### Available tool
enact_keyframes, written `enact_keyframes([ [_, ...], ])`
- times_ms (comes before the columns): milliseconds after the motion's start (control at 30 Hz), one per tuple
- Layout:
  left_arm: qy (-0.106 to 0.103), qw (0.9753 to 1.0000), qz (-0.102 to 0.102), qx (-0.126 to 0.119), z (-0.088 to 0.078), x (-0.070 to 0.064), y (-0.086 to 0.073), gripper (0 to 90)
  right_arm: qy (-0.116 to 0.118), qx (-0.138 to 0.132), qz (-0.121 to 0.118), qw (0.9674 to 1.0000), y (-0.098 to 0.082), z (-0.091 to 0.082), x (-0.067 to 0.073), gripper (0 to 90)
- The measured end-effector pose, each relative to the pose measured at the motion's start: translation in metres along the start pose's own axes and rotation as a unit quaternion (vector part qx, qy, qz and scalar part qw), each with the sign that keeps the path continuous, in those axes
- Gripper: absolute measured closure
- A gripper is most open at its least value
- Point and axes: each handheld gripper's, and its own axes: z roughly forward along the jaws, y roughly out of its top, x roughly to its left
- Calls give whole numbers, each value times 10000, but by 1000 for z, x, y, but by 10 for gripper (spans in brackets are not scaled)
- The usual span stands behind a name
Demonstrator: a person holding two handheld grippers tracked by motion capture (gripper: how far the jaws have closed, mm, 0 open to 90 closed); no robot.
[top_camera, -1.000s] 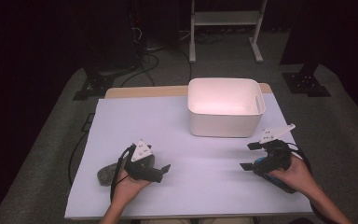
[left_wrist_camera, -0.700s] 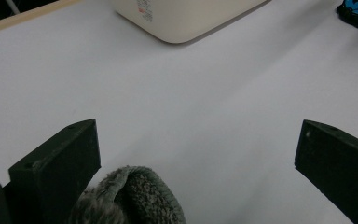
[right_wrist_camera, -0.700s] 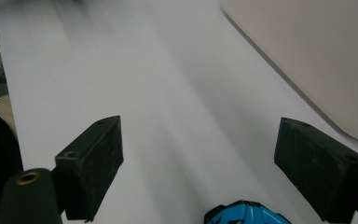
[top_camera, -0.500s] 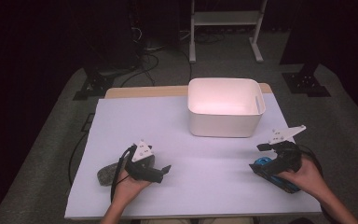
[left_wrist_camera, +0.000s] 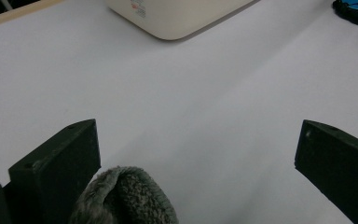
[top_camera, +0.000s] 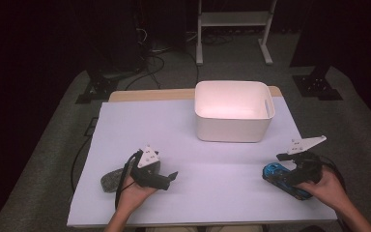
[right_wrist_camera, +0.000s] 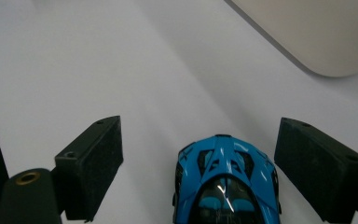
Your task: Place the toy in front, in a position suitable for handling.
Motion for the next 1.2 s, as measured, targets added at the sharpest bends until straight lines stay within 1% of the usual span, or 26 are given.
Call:
enact_keyframes([
  [233,-19,10000,9,24,1,-1,0,0,-127,155,63,9998,-15,0,-5,140],
  [500,-34,10000,11,32,1,-1,0,0,-182,209,206,9994,-28,-2,-10,138],
  [533,-45,10000,11,37,1,-2,0,0,-200,232,266,9992,-32,-2,-11,138],
  [600,-46,10000,14,37,1,-2,0,0,-201,248,257,9992,-33,-1,-12,138],
  [767,-55,10000,9,40,2,-2,0,0,-243,322,339,9986,-43,1,-13,138],
  [1033,-70,10000,22,48,2,-2,0,0,-245,338,429,9982,-52,1,-16,138],
  [1200,-79,10000,13,51,2,-2,0,0,-232,353,437,9981,-55,3,-15,138],
])
